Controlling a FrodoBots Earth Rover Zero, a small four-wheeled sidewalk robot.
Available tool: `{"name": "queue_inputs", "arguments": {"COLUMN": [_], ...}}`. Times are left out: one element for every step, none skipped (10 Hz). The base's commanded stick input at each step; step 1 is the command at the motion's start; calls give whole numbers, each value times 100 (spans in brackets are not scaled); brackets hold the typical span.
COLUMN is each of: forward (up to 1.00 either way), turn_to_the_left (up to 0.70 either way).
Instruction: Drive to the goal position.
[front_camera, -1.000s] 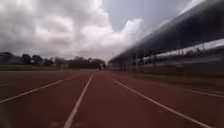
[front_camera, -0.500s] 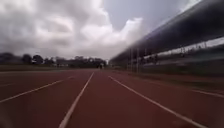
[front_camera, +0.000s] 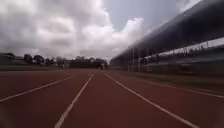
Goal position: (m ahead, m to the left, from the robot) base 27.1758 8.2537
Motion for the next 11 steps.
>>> {"name": "queue_inputs", "arguments": {"forward": [70, 70, 70, 70, 70, 70, 70, 70, 70, 70, 70], "turn_to_the_left": [0, 0, 0, 0, 0, 0, 0, 0, 0, 0, 0]}}
